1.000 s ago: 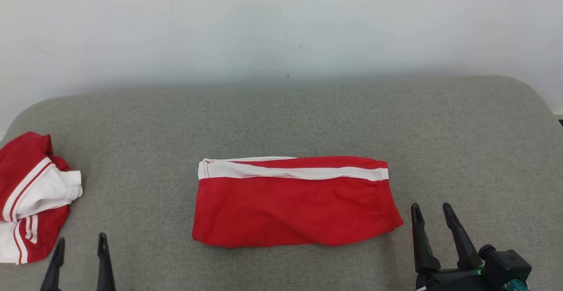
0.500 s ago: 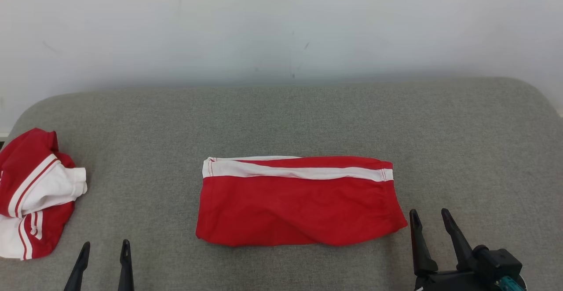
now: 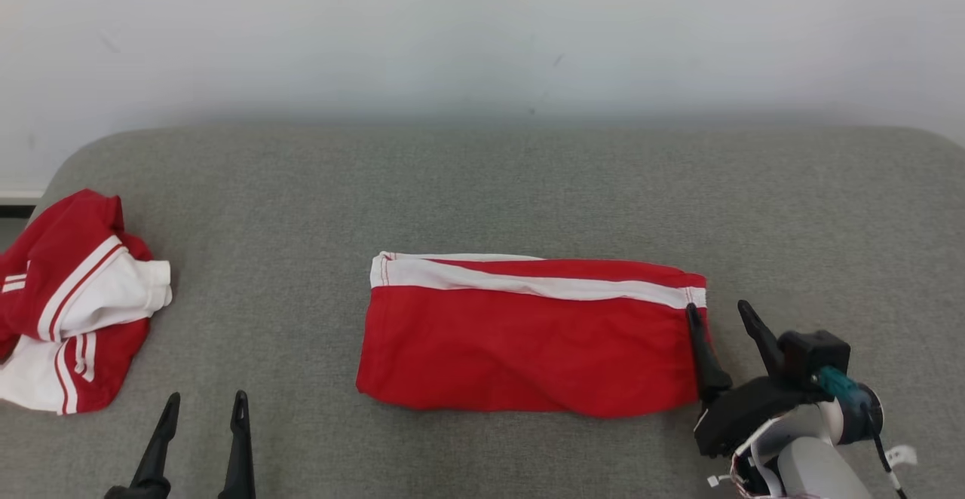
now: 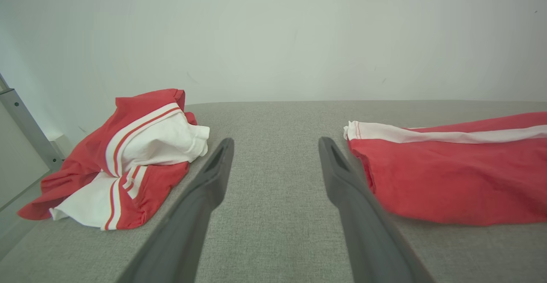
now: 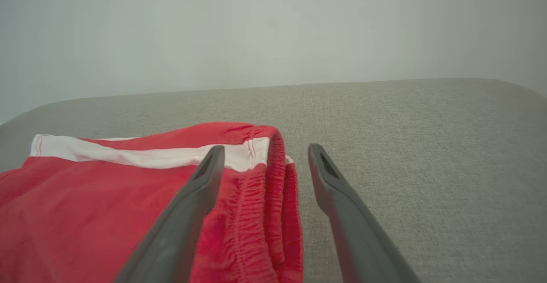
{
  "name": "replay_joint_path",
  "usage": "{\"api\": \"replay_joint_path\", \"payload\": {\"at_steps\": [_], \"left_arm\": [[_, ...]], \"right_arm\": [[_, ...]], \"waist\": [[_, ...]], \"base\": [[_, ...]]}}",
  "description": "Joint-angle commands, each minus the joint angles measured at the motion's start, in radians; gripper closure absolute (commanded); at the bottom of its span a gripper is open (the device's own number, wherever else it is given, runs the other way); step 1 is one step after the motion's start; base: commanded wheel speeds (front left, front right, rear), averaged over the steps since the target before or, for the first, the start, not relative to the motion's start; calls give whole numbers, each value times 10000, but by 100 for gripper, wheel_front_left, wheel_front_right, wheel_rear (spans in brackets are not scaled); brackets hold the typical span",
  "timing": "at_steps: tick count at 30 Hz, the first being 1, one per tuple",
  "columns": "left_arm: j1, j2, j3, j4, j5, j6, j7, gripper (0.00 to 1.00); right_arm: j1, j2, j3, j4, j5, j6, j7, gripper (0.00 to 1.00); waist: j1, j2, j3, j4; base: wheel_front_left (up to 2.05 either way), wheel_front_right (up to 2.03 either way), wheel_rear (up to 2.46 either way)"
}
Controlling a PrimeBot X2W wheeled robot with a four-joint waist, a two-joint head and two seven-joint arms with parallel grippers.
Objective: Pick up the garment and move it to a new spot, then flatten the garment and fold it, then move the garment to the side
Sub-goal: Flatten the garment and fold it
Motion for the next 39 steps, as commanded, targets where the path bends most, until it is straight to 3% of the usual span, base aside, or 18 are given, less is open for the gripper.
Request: {"api": "replay_joint_path", "payload": {"at_steps": [1,8,18,19,20,21,27,39], "left_arm": [[-129,-26,-21,32,33,-26,-31,0],[-306,-102,-197,164,-35,-30,-31,0],[-497,-34,-368,344,-251,-34,-31,0],[-510,-31,-374,353,-265,-33,-31,0],[-518,-24,-383,364,-280,-35,-31,0],[-525,-16,-390,373,-296,-33,-31,0],[-451,23,-281,388,-281,-34,-31,0],[-275,-52,41,335,-164,-35,-31,0]], "right_arm": [[-231,-42,-20,294,-11,-25,9,0],[-1442,-324,-219,2906,-26,-25,120,0],[-2350,-198,208,5020,499,-25,61,0],[-2420,-156,261,5212,598,-25,98,42],[-2473,-129,316,5364,700,-25,89,91],[-2534,-119,375,5476,796,-25,46,100],[-2873,-475,803,5787,1249,-27,-273,100],[-2497,-2407,1220,5504,2204,-27,-589,100]], "waist": [[0,0,140,168],[0,0,317,491],[0,0,410,497],[0,0,411,491],[0,0,413,482],[0,0,412,463],[0,0,382,211],[0,0,211,-328]], "base": [[0,0,0],[0,0,0],[0,0,0],[0,0,0],[0,0,0],[0,0,0],[0,0,0],[0,0,0]]}}
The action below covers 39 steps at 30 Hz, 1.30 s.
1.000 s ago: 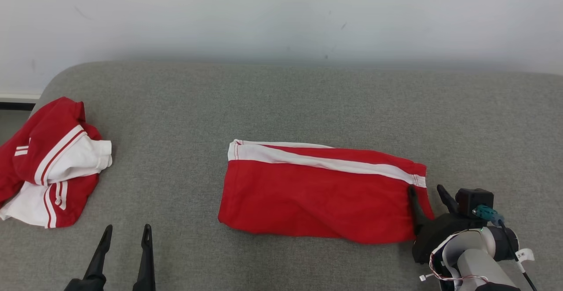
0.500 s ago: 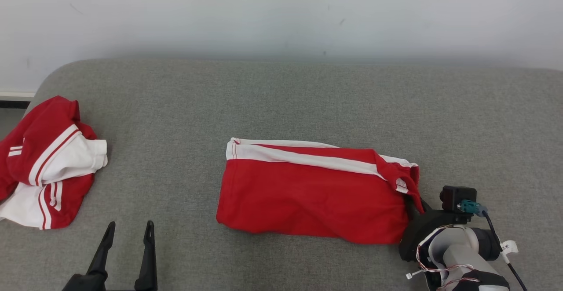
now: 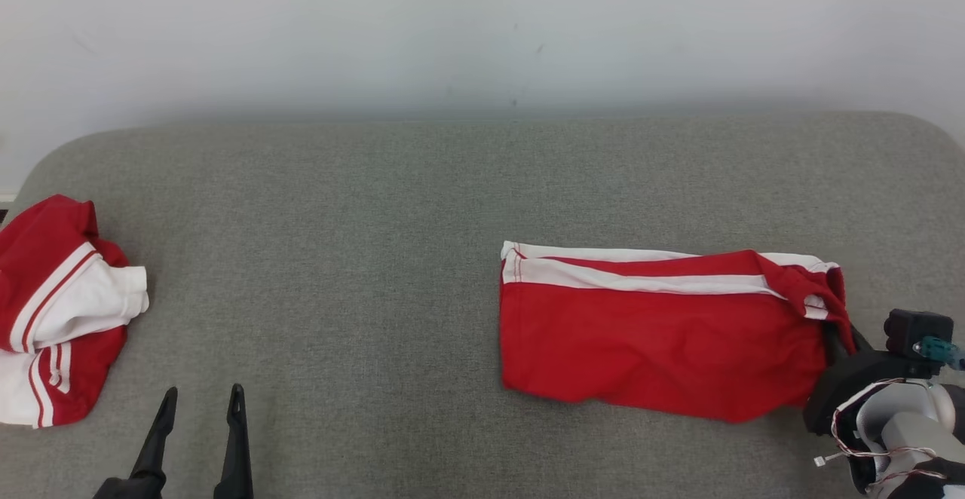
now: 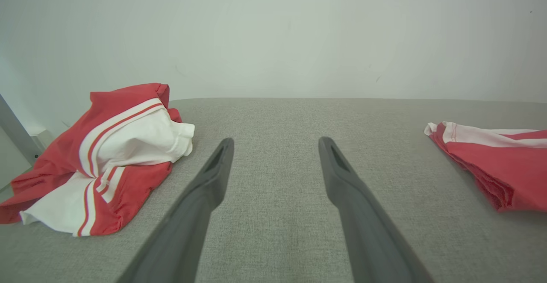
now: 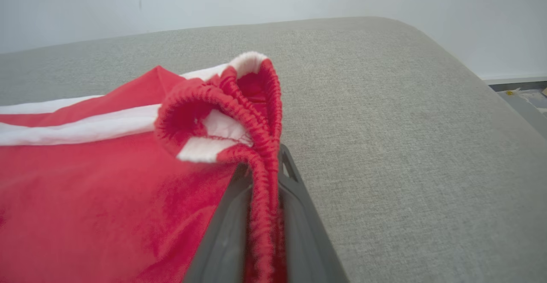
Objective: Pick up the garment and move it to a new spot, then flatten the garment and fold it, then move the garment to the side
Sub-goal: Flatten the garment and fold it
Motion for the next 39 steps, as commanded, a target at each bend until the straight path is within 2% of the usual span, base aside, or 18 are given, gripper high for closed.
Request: {"api": "replay_joint_path", "payload": {"at_steps": [1,7,14,17,22,25,30,34,39], "left_arm": [[79,-27,38,-39,72,13,-31,0],[178,-55,212,-5,90,13,-31,0],[170,-56,255,69,117,13,-31,0],[143,-66,226,83,93,13,-31,0],[65,-95,100,143,99,13,-31,0],[4,-116,22,169,90,13,-31,0],[-121,-150,-108,253,74,13,-31,0],[-246,-193,-221,329,41,13,-31,0],[-405,-277,-405,451,6,14,-31,0]], "right_arm": [[72,-63,101,-101,198,-28,22,100],[45,93,464,-1207,1871,-27,876,100],[409,189,1121,-3571,4342,-27,2479,100],[546,209,1265,-4095,4816,-27,2873,100],[690,708,1298,-4842,5925,-27,3679,100],[538,1137,1237,-4928,6313,-27,3994,100],[70,1874,1459,-4598,6239,-26,4410,100],[-389,2413,1433,-3831,6047,-26,4583,100],[-885,2751,1488,-2614,5374,-26,4500,100]], "waist": [[-1,0,20,-126],[-1,0,4,-395],[-1,0,-95,-533],[-1,0,-113,-521],[-1,0,-126,-404],[-1,0,-81,-291],[-1,0,-10,-57],[-1,0,39,154],[-1,0,89,472]], "base": [[0,0,0],[0,0,0],[0,0,0],[0,0,0],[0,0,0],[0,0,0],[0,0,0],[0,0,0],[0,0,0]]}}
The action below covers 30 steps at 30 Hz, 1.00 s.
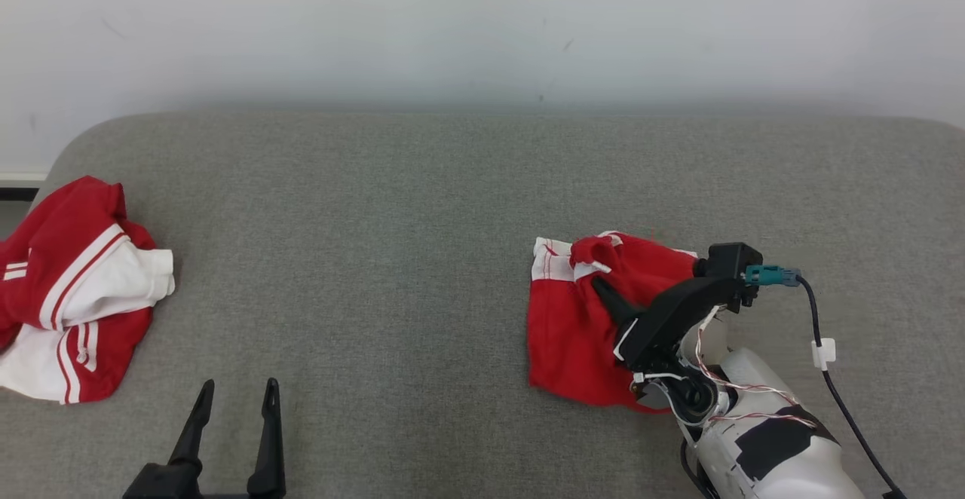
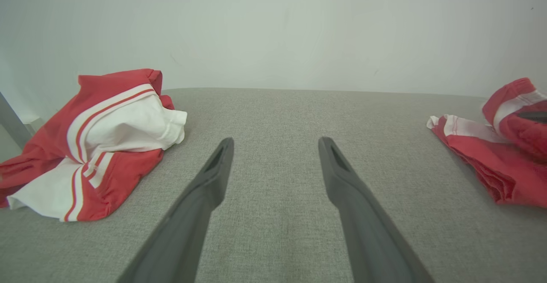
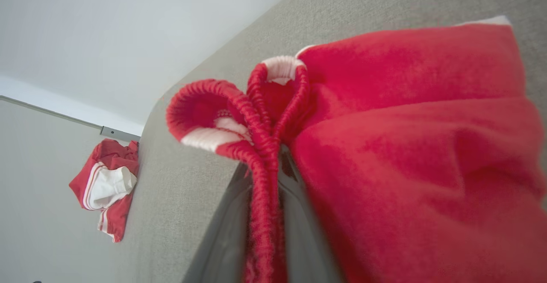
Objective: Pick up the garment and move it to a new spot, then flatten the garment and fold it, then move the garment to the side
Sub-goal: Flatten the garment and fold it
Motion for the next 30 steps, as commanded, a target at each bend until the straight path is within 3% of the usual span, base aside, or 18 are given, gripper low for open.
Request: {"api": "replay_joint_path", "payload": {"at_steps": [1,5,6,7,8,9,14,24,30], "left_arm": [[-111,-38,-29,29,-86,14,-31,0],[-207,-101,-98,91,-119,14,-31,0],[-224,-112,-107,102,-120,14,-31,0],[-233,-117,-108,117,-120,16,-31,0],[-241,-121,-108,131,-116,14,-31,0],[-250,-127,-93,143,-112,14,-31,0],[-219,-72,65,177,-113,14,-31,0],[104,17,449,58,32,16,-31,0],[167,6,679,-38,156,16,-31,0]], "right_arm": [[-105,105,55,167,-207,-22,-108,100],[-303,308,-18,882,-402,-22,-443,100],[-333,355,-31,1017,-398,-22,-495,93],[-383,382,34,1119,-524,-22,-592,76],[-439,396,90,1186,-616,-22,-731,17],[-459,416,113,1259,-628,-22,-802,0],[-403,271,437,899,-735,-22,-1315,0],[411,-1165,990,-1021,-1037,-23,-3159,0],[1053,-1758,701,-1893,-1323,-23,-4277,0]], "waist": [[-1,0,44,155],[-1,0,105,296],[-1,0,117,315],[-1,0,126,324],[-1,0,134,326],[-1,0,137,320],[-1,0,74,179],[-1,0,-125,-374],[-1,0,-164,-740]], "base": [[0,0,0],[0,0,0],[0,0,0],[0,0,0],[0,0,0],[0,0,0],[0,0,0],[0,0,0],[0,0,0]]}}
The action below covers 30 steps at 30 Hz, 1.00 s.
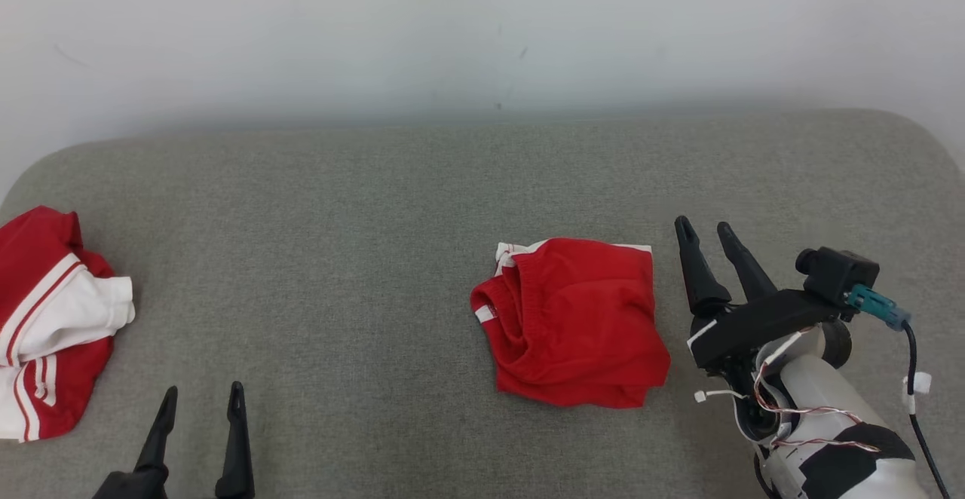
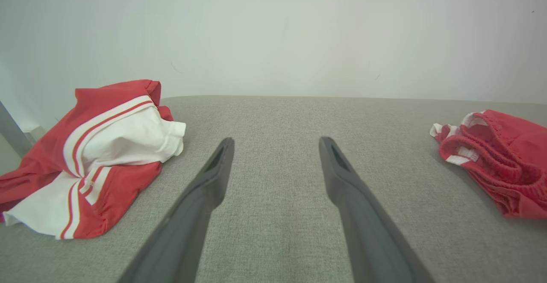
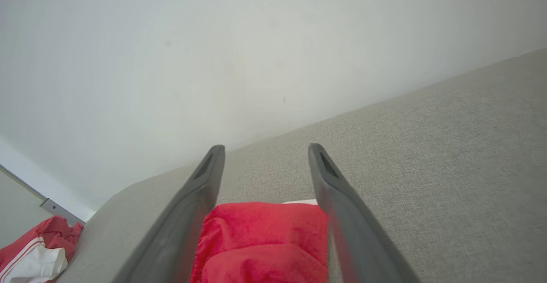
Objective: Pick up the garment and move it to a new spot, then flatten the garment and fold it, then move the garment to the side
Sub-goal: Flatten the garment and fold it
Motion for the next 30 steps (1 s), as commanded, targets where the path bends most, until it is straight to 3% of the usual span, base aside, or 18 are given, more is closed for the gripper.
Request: {"api": "replay_joint_path", "payload": {"at_steps": [1,7,18,30], "left_arm": [[121,26,78,-57,71,16,-31,0],[177,0,340,-186,224,17,-31,0],[314,-106,640,-324,426,17,-31,0],[561,76,568,-360,867,88,-31,0]], "right_arm": [[235,-125,-45,-216,-275,-23,-167,0],[1187,-241,-703,-1251,-1259,-23,-428,0],[3763,734,-2712,-4132,-3821,-23,-446,0],[5294,1495,-3210,-4955,-5349,-23,-448,0]], "waist": [[0,-1,-36,-175],[0,-1,-91,-466],[0,-1,-224,-559],[0,-1,-400,-401]], "base": [[0,0,0],[0,0,0],[0,0,0],[0,0,0]]}}
